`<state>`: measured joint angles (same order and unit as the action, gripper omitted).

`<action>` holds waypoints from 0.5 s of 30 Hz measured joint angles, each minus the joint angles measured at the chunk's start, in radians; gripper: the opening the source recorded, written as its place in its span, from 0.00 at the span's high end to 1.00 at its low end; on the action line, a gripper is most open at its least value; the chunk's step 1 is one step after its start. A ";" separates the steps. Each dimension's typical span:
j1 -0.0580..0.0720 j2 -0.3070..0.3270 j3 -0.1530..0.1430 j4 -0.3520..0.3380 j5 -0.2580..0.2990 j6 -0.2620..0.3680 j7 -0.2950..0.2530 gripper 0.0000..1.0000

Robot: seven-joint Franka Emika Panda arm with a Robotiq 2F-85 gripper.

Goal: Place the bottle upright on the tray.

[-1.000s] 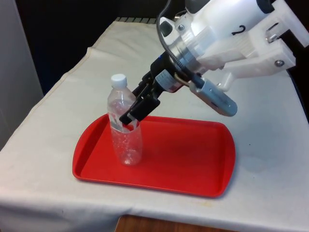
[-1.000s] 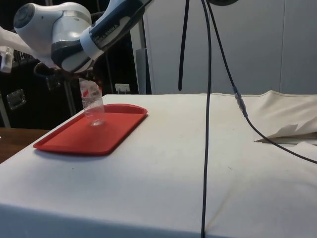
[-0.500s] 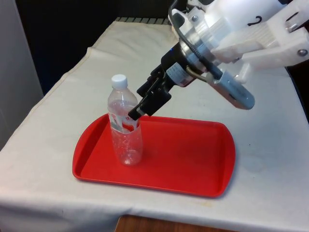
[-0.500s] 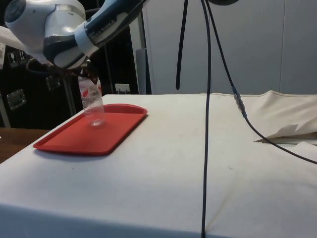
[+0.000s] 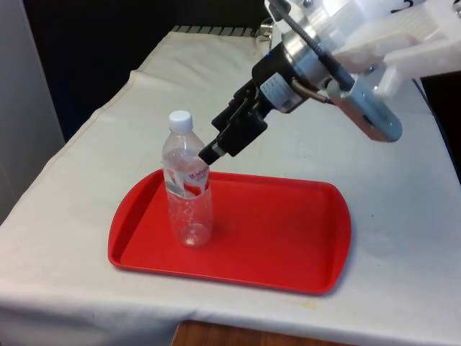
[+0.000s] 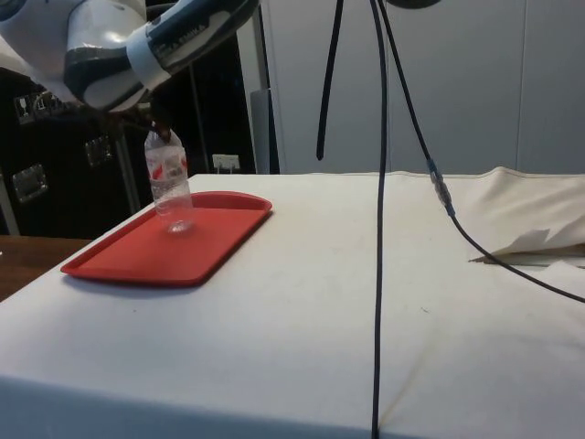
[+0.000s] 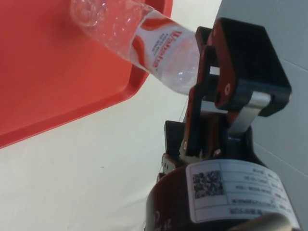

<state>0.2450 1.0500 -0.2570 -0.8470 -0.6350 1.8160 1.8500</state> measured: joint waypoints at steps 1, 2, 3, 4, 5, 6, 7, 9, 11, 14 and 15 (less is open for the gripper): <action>0.000 0.000 0.000 0.004 -0.001 -0.004 -0.001 0.00; 0.000 -0.001 0.000 0.009 -0.001 -0.008 -0.001 0.00; 0.000 -0.001 0.000 0.009 -0.001 -0.008 -0.001 0.00; 0.000 -0.001 0.000 0.014 -0.001 -0.011 -0.002 0.00; 0.000 -0.001 0.000 0.018 -0.002 -0.015 -0.004 0.00; 0.000 -0.002 0.000 0.024 -0.002 -0.020 -0.006 0.00; 0.000 -0.002 0.000 0.030 -0.002 -0.026 -0.008 0.00; 0.000 -0.003 0.000 0.046 -0.002 -0.039 -0.014 0.00; -0.001 -0.004 0.000 0.052 -0.002 -0.044 -0.016 0.00; -0.001 -0.005 0.000 0.062 -0.002 -0.051 -0.020 0.00; -0.002 -0.007 0.000 0.070 -0.002 -0.055 -0.021 0.00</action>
<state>0.2430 1.0430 -0.2570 -0.7770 -0.6370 1.7610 1.8290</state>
